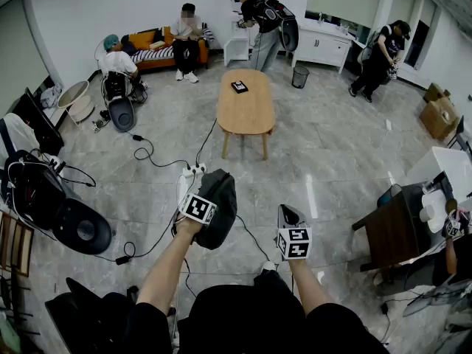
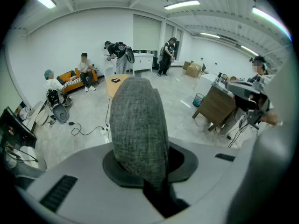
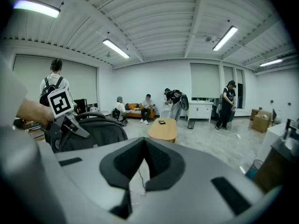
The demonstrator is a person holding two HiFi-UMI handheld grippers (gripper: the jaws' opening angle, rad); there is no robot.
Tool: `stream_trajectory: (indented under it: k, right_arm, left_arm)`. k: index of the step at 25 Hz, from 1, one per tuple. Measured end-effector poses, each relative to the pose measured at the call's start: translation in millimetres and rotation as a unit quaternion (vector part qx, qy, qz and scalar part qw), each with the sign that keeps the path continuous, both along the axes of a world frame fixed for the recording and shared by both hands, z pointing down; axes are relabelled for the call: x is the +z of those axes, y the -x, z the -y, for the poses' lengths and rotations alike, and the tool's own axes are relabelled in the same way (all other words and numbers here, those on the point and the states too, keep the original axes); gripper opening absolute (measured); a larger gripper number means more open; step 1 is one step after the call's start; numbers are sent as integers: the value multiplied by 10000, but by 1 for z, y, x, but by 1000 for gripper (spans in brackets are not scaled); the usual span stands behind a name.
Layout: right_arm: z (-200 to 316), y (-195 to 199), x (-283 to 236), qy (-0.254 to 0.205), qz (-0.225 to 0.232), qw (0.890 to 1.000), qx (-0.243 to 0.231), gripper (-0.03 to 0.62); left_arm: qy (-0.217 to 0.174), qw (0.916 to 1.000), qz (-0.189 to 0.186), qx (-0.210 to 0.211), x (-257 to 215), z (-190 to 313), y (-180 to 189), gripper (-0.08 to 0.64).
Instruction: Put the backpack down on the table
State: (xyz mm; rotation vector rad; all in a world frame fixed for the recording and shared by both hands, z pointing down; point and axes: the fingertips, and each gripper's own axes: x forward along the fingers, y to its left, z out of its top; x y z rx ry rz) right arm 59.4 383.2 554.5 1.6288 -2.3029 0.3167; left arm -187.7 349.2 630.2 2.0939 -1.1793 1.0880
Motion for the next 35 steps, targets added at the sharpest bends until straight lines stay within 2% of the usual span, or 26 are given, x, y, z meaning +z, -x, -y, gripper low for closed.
stream_trajectory:
  k: [6, 10, 19, 22, 30, 35]
  right_arm:
    - [-5, 5, 12, 123, 93, 9998, -108, 9]
    - [-14, 13, 19, 170, 87, 9997, -182, 11]
    - [-25, 13, 26, 239, 16, 9996, -165, 11]
    - [-23, 15, 22, 193, 48, 9996, -193, 11]
    - [-26, 21, 14, 110, 95, 9996, -238, 11]
    - [-32, 23, 13, 215, 109, 9995, -212, 11]
  left_arm:
    - [-48, 9992, 193, 350, 15, -11, -11, 80]
    - [390, 9985, 84, 381, 35, -35, -13, 80]
    - [742, 9943, 212, 738, 56, -59, -25, 80]
    - [966, 9918, 137, 824, 57, -68, -29, 80]
    - [663, 9929, 387, 907, 51, -58, -21, 81]
    - [812, 9909, 276, 1033, 46, -65, -27, 81]
